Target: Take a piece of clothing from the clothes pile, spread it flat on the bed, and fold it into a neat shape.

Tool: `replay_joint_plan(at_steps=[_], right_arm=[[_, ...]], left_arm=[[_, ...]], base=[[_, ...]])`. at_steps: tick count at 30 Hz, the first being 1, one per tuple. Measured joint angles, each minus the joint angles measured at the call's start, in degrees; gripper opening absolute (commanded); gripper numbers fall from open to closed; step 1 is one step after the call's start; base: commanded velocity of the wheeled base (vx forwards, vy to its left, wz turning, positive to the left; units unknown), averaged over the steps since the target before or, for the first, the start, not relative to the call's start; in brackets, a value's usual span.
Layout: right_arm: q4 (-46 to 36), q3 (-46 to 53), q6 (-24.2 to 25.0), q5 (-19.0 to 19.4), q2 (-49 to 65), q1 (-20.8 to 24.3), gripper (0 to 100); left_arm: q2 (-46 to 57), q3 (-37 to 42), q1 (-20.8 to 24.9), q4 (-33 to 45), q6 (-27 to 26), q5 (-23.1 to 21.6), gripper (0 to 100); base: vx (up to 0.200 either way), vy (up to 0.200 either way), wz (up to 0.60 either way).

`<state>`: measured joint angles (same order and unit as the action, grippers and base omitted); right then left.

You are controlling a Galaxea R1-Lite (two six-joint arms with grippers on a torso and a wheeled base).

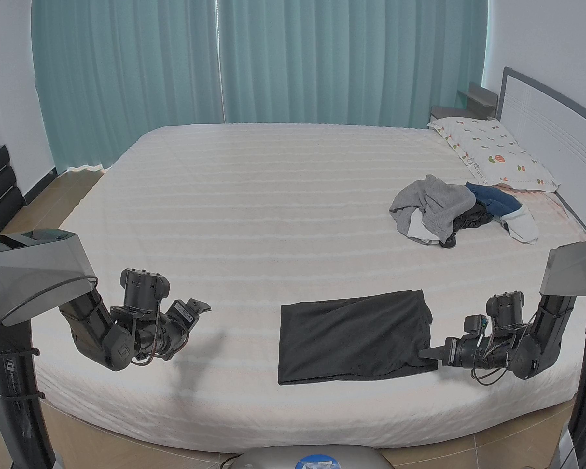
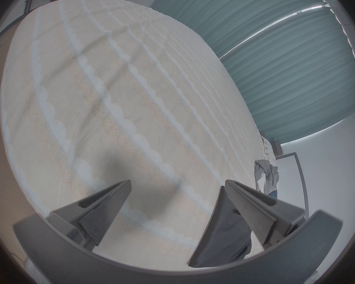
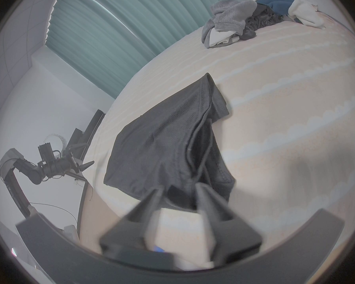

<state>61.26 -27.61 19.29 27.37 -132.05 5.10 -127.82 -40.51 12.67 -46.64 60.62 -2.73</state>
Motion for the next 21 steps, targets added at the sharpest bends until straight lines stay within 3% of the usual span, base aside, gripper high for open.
replay_joint_plan(at_steps=[21], right_arm=[[-0.74,3.74,-10.62,0.05,1.18,-4.66,0]], left_arm=[[0.0,0.0,-0.07,0.0,0.0,-0.06,100]], base=[[0.0,0.0,0.0]])
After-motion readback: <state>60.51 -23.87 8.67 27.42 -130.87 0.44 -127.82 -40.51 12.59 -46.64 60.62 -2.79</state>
